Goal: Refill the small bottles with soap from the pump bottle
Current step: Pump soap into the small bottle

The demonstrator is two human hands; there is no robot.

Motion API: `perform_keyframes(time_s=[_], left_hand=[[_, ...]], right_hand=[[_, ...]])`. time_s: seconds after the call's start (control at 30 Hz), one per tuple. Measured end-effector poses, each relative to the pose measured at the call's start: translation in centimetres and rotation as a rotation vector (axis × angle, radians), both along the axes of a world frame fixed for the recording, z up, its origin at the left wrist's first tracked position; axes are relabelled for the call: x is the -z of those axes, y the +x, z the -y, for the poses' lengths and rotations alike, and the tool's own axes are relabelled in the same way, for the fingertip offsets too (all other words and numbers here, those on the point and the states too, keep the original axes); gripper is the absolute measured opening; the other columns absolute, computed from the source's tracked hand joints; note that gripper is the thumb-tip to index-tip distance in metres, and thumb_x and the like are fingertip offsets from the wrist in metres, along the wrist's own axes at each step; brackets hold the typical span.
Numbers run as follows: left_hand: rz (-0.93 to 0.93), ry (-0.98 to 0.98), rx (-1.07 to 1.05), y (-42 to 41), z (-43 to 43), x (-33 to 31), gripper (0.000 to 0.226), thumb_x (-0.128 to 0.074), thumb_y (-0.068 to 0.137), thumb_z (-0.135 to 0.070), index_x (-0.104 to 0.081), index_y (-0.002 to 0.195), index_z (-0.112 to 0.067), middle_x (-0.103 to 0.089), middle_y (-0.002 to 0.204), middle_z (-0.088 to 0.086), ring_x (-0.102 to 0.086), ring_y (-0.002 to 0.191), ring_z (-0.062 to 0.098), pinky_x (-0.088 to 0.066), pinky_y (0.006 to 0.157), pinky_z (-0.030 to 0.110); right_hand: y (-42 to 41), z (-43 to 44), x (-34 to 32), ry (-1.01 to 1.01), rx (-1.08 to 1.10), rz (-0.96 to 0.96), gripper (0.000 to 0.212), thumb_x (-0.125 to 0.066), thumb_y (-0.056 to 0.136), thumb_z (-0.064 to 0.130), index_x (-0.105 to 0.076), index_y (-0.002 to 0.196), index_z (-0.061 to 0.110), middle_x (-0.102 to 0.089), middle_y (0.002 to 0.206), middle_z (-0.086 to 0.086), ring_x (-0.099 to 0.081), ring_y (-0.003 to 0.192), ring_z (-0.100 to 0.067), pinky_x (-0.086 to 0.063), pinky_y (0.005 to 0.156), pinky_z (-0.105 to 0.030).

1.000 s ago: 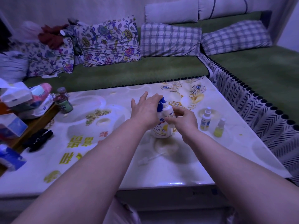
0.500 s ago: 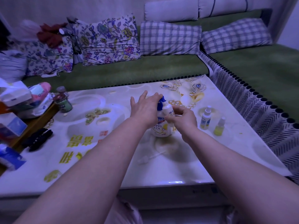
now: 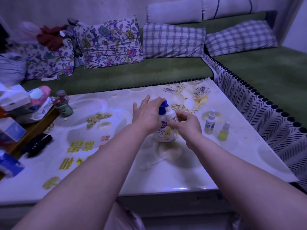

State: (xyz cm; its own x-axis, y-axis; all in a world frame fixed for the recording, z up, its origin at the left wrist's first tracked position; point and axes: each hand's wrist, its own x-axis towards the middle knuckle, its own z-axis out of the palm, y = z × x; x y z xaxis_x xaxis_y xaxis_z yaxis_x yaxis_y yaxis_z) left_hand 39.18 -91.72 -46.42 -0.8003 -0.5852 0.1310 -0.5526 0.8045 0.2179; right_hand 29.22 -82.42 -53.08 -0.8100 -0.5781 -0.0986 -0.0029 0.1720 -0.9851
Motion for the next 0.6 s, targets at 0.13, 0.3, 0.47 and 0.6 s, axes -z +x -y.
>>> perform_keyframes(time_s=[0.13, 0.3, 0.47, 0.6], left_hand=[[-0.006, -0.020, 0.019, 0.18, 0.16, -0.11, 0.072, -0.064, 0.082, -0.023, -0.028, 0.143, -0.033, -0.026, 0.154, -0.012, -0.004, 0.147, 0.017, -0.007, 0.115, 0.057], [0.015, -0.036, 0.019, 0.39, 0.35, -0.29, 0.074, -0.064, 0.081, -0.019, -0.027, 0.143, -0.034, -0.027, 0.153, -0.014, -0.003, 0.147, 0.018, -0.006, 0.115, 0.058], [0.010, -0.020, 0.015, 0.34, 0.13, -0.23, 0.076, -0.062, 0.080, -0.014, -0.026, 0.143, -0.035, -0.024, 0.155, -0.013, -0.002, 0.147, 0.017, -0.005, 0.115, 0.058], [0.026, -0.041, 0.014, 0.21, 0.03, -0.66, 0.072, -0.063, 0.081, -0.014, -0.029, 0.142, -0.034, -0.028, 0.153, -0.013, -0.003, 0.147, 0.019, -0.004, 0.114, 0.058]], right_hand=[[-0.03, -0.12, 0.03, -0.004, 0.004, -0.001, 0.037, -0.084, 0.065, 0.017, -0.069, 0.090, 0.040, -0.072, 0.101, 0.009, -0.069, 0.095, -0.017, -0.054, 0.092, -0.047], [-0.19, -0.05, -0.13, -0.003, 0.002, -0.012, 0.036, -0.085, 0.066, 0.017, -0.066, 0.079, 0.044, -0.072, 0.100, 0.010, -0.069, 0.095, -0.016, -0.054, 0.092, -0.046], [-0.22, 0.10, -0.30, -0.019, -0.008, -0.006, 0.038, -0.084, 0.066, 0.014, -0.067, 0.087, 0.040, -0.072, 0.098, 0.011, -0.070, 0.093, -0.016, -0.055, 0.090, -0.047], [-0.18, 0.12, -0.47, -0.019, -0.009, 0.003, 0.040, -0.084, 0.067, 0.014, -0.068, 0.093, 0.039, -0.072, 0.098, 0.011, -0.070, 0.093, -0.016, -0.055, 0.090, -0.047]])
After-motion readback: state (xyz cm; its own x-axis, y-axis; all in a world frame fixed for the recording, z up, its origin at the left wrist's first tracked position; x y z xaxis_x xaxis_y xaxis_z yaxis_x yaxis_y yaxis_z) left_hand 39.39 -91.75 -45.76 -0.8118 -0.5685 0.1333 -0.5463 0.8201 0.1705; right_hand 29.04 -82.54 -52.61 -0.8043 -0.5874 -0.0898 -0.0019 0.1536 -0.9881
